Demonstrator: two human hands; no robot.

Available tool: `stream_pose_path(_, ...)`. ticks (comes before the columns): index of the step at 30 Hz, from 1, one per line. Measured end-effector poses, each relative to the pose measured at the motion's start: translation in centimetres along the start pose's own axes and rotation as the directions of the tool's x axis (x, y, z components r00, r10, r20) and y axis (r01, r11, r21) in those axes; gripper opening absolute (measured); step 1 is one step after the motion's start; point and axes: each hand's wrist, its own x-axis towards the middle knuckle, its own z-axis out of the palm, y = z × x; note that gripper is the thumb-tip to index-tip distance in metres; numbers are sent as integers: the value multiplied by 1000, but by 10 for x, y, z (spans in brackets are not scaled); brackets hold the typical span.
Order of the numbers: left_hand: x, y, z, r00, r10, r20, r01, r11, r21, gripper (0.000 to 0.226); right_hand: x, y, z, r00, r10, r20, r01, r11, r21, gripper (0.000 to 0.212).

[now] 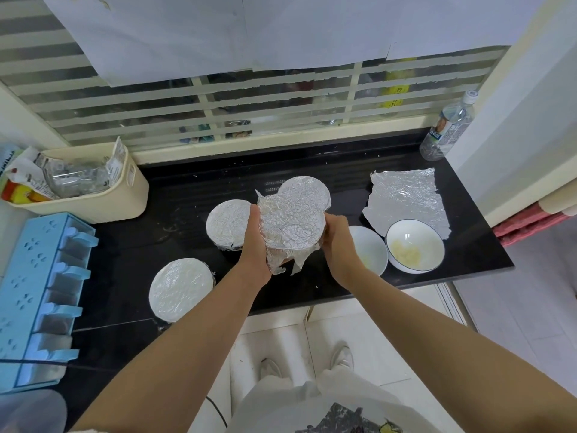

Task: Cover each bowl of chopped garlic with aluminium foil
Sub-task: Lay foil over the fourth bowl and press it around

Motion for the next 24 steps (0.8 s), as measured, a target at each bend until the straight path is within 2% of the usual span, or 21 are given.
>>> stream_pose_path(4, 3, -9, 4, 998, 67, -18, -67, 997, -25, 61, 1, -2, 16, 994, 108, -5, -104, 965, 239, 54)
stream_pose_path(10, 3, -14, 11, 992, 123, -2, -123, 991, -57, 70, 1, -7, 24, 987, 149, -60, -104, 877, 470, 41)
stream_pose_path(18, 3, -12, 11, 991, 116, 69, -123, 988, 94, 62, -2, -10, 20, 977, 210, -22, -167, 832, 530, 43)
stream_pose_path(24, 1, -14, 10, 986, 143, 84, -155, 976, 150, 59, -4, -16, 13, 980, 191, 49, -191, 863, 468, 50)
